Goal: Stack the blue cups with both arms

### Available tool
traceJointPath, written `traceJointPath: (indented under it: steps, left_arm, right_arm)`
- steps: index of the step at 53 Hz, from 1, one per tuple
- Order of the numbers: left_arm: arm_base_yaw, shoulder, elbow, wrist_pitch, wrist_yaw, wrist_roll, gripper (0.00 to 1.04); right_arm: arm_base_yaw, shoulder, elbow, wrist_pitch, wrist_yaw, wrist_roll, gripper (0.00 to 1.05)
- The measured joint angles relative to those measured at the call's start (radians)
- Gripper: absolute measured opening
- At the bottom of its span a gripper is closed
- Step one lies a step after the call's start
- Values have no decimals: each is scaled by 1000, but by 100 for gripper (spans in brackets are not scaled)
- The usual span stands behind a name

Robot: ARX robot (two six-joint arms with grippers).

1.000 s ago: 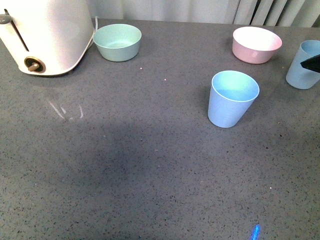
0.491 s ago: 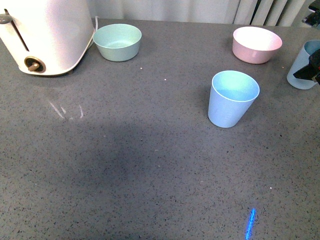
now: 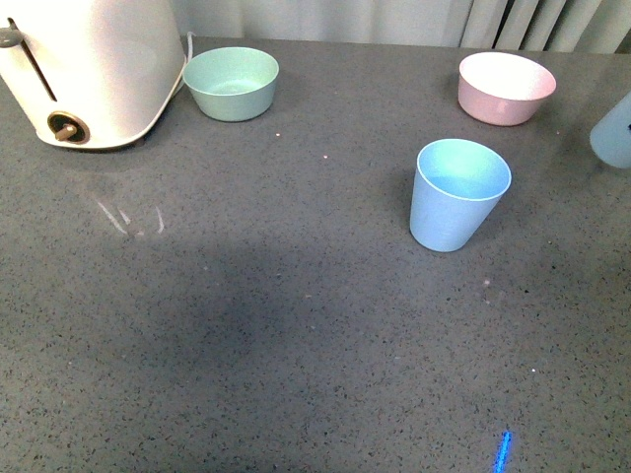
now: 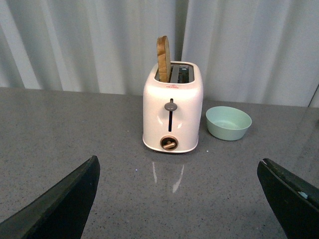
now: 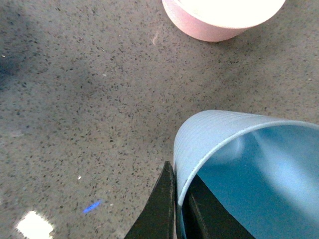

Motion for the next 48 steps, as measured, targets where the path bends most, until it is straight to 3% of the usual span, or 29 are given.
traceJointPath:
  steps: [9, 16, 26, 45, 48]
  left_arm:
    - [0, 0, 0, 0, 0, 0, 96]
    - [0, 0, 0, 0, 0, 0, 96]
    - [0, 0, 0, 0, 0, 0, 96]
    - [0, 0, 0, 0, 0, 0, 96]
    - [0, 0, 0, 0, 0, 0, 96]
  right_arm:
    - [7, -188, -51, -122, -148, -15, 2]
    - [109, -344, -126, -187, -169, -57, 2]
    - [316, -388, -212, -176, -104, -95, 2]
    - [421, -269, -186, -117, -1, 6, 2]
    - [429, -255, -181, -97, 7, 24, 9]
